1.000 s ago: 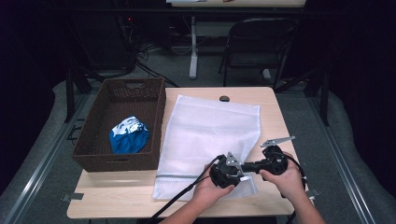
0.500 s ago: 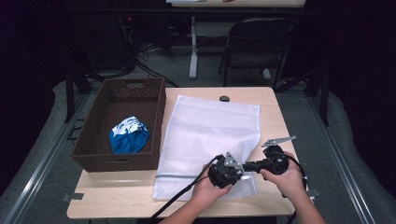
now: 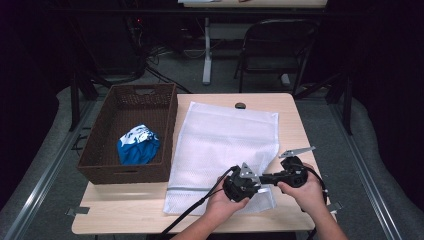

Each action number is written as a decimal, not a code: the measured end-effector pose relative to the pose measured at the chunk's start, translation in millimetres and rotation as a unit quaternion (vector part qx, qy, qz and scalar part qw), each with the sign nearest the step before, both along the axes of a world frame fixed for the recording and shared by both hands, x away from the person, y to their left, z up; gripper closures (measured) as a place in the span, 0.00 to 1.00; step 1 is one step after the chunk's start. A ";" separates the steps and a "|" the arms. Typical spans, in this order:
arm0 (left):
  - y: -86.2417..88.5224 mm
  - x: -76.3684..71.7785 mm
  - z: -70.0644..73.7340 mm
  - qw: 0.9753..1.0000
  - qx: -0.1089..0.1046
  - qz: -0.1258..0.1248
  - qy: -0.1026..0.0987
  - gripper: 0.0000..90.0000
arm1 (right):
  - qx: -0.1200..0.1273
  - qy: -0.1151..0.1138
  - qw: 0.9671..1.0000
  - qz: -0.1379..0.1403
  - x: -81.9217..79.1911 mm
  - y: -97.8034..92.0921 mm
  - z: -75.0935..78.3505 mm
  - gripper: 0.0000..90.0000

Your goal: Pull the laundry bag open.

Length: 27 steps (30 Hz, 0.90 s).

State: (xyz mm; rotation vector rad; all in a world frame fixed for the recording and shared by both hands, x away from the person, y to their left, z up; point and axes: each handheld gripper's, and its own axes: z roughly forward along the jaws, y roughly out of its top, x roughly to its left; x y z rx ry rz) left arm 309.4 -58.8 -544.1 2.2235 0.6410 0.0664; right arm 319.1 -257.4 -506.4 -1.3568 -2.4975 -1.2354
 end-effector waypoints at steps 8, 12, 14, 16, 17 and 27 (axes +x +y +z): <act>-0.8 -0.3 -1.0 1.000 0.000 0.002 0.002 0.90 | 0.002 0.001 1.000 0.000 -0.3 1.3 -0.8 0.94; 0.0 0.0 -0.1 1.000 0.002 0.000 0.001 0.91 | 0.000 0.001 1.000 0.001 -0.5 1.4 -0.8 0.94; 0.2 -0.3 0.4 1.000 0.001 0.002 -0.003 0.91 | 0.000 0.001 1.000 0.000 -0.5 1.3 -0.9 0.94; 0.1 -0.6 0.7 1.000 -0.001 0.005 -0.002 0.91 | -0.001 0.000 1.000 -0.001 -0.7 1.3 -0.9 0.94; 0.3 -0.7 0.8 1.000 -0.001 0.005 -0.002 0.91 | -0.004 0.000 1.000 0.000 -0.7 1.2 -0.8 0.94; 1.2 -0.8 1.2 1.000 -0.001 0.002 -0.003 0.91 | -0.008 0.003 1.000 -0.004 -0.4 -0.5 -3.0 0.92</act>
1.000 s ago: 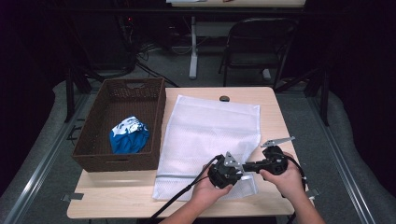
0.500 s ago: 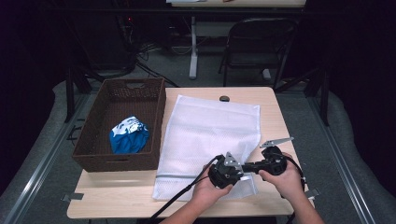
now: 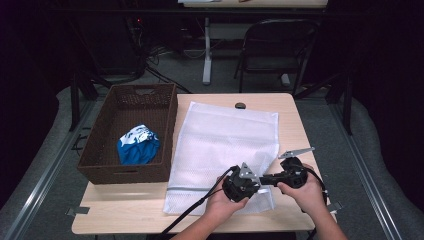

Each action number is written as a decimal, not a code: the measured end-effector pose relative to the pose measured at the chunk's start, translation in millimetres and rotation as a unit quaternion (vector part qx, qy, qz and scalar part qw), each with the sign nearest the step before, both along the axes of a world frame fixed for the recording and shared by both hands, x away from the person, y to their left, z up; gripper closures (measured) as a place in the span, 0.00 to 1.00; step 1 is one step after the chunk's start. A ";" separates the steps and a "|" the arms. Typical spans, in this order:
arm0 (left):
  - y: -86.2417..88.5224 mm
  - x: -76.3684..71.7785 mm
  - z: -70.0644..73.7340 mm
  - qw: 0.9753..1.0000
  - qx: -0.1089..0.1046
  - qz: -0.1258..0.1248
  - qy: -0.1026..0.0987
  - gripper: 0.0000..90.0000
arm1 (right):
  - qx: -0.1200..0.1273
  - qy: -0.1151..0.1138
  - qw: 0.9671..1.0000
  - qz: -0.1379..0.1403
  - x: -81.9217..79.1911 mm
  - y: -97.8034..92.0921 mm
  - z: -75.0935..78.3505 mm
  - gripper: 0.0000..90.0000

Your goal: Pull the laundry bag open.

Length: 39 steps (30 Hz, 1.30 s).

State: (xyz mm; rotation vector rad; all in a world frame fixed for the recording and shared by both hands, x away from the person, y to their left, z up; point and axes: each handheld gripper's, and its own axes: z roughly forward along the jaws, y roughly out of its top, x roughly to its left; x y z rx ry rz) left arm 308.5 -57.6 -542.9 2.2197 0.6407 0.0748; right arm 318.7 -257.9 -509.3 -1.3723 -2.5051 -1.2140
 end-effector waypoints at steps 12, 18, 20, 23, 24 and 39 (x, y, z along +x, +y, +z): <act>0.6 0.0 0.6 1.000 -0.002 -0.002 0.000 0.92 | 0.000 0.013 1.000 -0.004 1.0 -0.9 -4.7 0.89; 0.4 -0.3 0.2 1.000 0.000 -0.005 0.000 0.93 | -0.008 0.018 1.000 0.000 0.8 -1.1 -5.2 0.93; 0.2 -0.4 0.1 1.000 0.000 -0.007 0.000 0.93 | -0.010 0.018 1.000 -0.001 0.4 -0.7 -4.9 0.93; -0.1 0.0 -0.5 1.000 0.002 -0.009 0.005 0.94 | -0.014 0.013 1.000 0.000 -0.3 -0.6 -4.2 0.94; -0.1 0.2 -0.7 1.000 0.002 -0.009 0.006 0.94 | -0.015 0.009 1.000 0.000 -0.6 -0.4 -3.5 0.94; 2.1 2.8 1.1 1.000 -0.009 0.001 0.016 0.97 | -0.017 -0.001 1.000 0.006 -2.7 1.0 -0.7 0.91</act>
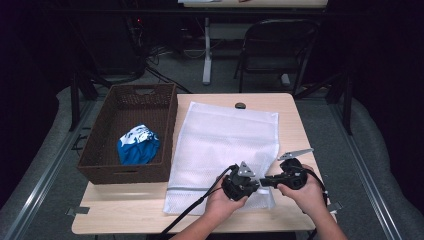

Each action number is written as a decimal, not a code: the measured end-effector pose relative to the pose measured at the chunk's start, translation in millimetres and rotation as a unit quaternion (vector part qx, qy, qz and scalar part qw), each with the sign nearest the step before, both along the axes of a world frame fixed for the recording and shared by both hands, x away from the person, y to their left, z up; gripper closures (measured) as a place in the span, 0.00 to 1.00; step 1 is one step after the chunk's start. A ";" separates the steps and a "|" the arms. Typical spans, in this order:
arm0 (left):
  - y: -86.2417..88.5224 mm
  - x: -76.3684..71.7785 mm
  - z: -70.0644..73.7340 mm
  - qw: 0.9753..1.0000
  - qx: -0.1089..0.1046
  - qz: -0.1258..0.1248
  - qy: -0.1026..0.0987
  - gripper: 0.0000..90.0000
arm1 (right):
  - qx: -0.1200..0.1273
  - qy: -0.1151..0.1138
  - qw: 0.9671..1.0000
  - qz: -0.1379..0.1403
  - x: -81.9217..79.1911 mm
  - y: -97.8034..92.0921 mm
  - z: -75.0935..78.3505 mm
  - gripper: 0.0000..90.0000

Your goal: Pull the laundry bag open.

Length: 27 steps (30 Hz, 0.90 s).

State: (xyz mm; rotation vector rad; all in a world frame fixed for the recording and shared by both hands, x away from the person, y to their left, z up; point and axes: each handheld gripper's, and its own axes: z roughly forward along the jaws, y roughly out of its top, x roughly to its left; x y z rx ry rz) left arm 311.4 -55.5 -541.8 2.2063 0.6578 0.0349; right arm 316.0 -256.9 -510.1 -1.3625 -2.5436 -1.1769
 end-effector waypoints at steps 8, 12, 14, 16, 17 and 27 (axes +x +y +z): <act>0.1 -0.5 0.7 1.000 -0.004 -0.002 -0.002 0.97 | 0.010 0.007 1.000 -0.003 1.7 -1.1 -2.7 0.84; -0.4 -1.5 0.4 1.000 -0.002 -0.004 -0.005 0.97 | 0.014 0.012 1.000 -0.005 2.7 -1.5 -4.4 0.84; -1.1 -2.1 -0.1 1.000 -0.003 -0.003 -0.006 0.97 | 0.015 0.015 1.000 -0.006 2.9 -2.0 -4.8 0.85; -1.4 -2.4 -0.4 1.000 -0.003 -0.004 -0.008 0.97 | 0.018 0.017 1.000 -0.007 3.3 -2.6 -5.5 0.86; -1.4 -2.5 -0.4 1.000 -0.002 -0.005 -0.008 0.97 | 0.017 0.020 1.000 -0.006 3.5 -3.0 -5.7 0.86; -2.2 -1.6 -1.7 1.000 -0.003 -0.001 -0.004 0.97 | 0.006 0.015 1.000 0.004 1.2 -0.7 -5.5 0.94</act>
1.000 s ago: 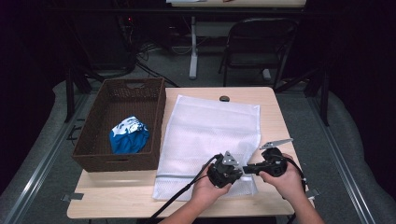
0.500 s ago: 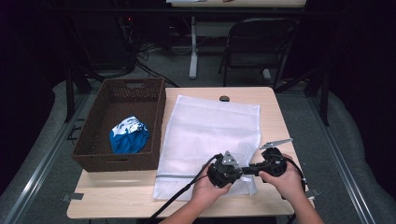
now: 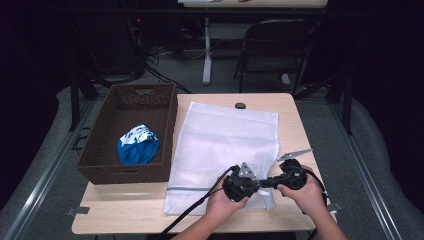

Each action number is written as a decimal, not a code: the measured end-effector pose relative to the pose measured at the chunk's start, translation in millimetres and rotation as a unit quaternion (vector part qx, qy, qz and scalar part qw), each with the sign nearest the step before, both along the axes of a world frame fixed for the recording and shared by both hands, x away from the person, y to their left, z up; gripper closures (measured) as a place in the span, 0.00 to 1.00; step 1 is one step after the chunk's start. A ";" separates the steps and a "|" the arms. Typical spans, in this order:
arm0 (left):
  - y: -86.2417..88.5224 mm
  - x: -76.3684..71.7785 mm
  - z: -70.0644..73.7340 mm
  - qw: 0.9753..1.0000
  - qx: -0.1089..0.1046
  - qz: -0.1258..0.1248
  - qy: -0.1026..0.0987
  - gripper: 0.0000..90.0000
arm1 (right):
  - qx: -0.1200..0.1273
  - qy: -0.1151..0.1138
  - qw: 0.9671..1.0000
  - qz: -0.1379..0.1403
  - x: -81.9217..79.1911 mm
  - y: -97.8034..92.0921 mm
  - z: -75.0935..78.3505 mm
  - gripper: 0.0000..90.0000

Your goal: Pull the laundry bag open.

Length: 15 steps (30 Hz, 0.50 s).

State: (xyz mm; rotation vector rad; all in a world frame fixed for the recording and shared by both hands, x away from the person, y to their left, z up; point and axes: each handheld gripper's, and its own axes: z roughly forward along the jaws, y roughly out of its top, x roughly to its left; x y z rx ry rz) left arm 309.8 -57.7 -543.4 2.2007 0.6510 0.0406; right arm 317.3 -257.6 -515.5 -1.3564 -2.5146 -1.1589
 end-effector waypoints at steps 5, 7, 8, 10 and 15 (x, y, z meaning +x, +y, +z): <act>0.2 1.0 0.0 1.000 -0.006 0.004 0.008 0.97 | -0.010 -0.018 1.000 0.004 -2.9 1.2 1.5 0.94; 0.1 1.0 -0.2 1.000 -0.007 0.005 0.011 0.97 | -0.013 -0.024 1.000 0.006 -3.9 1.4 2.0 0.95; 0.2 0.9 -0.2 1.000 -0.007 0.004 0.012 0.97 | -0.016 -0.026 1.000 0.005 -4.5 1.4 2.2 0.95; 0.1 0.7 -0.5 1.000 -0.007 0.004 0.011 0.97 | -0.015 -0.032 0.999 0.007 -5.0 1.1 2.0 0.95; -1.4 -0.8 -1.6 1.000 -0.006 0.012 0.010 0.97 | -0.025 -0.037 0.999 0.010 -7.5 1.8 2.9 0.95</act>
